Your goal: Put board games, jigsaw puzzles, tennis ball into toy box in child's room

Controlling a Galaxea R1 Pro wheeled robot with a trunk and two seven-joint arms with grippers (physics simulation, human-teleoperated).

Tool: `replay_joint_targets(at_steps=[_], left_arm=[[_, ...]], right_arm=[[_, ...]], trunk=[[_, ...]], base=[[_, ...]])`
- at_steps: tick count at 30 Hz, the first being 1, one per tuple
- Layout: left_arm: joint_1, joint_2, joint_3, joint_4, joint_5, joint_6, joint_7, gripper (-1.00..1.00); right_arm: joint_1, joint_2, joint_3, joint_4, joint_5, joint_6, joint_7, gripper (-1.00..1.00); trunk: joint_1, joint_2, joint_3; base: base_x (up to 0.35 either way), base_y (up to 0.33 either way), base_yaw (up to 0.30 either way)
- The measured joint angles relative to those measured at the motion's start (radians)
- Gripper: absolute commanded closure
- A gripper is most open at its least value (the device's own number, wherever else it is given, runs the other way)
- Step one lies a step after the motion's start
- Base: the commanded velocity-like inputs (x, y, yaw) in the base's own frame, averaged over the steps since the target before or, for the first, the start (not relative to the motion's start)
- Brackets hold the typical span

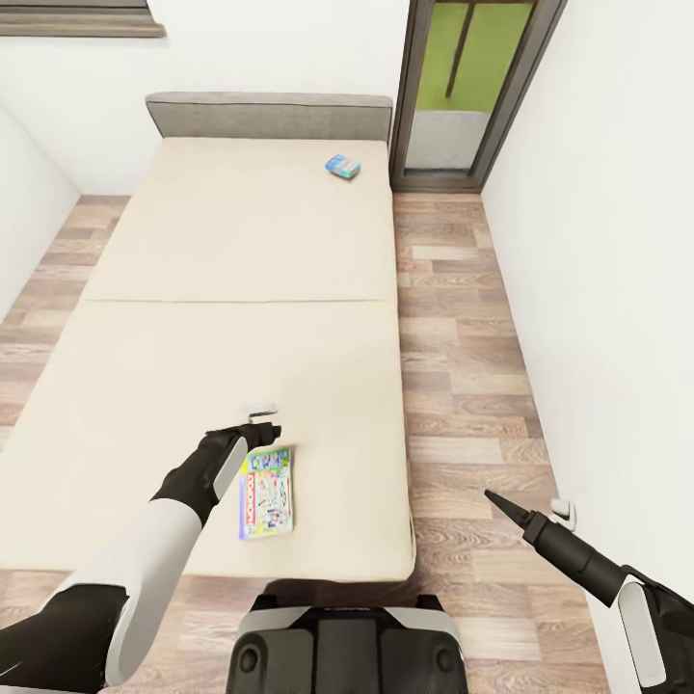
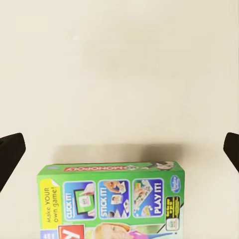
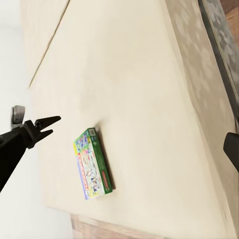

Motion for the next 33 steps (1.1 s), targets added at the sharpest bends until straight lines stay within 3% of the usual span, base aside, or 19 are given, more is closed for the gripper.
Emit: replay_joint_targets(at_steps=[33], left_arm=[[0.000, 0.003, 0.002, -0.056, 0.003, -0.014, 0.000, -1.00]], right_arm=[[0.000, -0.003, -0.001, 0.001, 0.000, -0.002, 0.000, -1.00]], trunk=[[0.000, 0.000, -0.054]], base=[[0.000, 0.000, 0.000]])
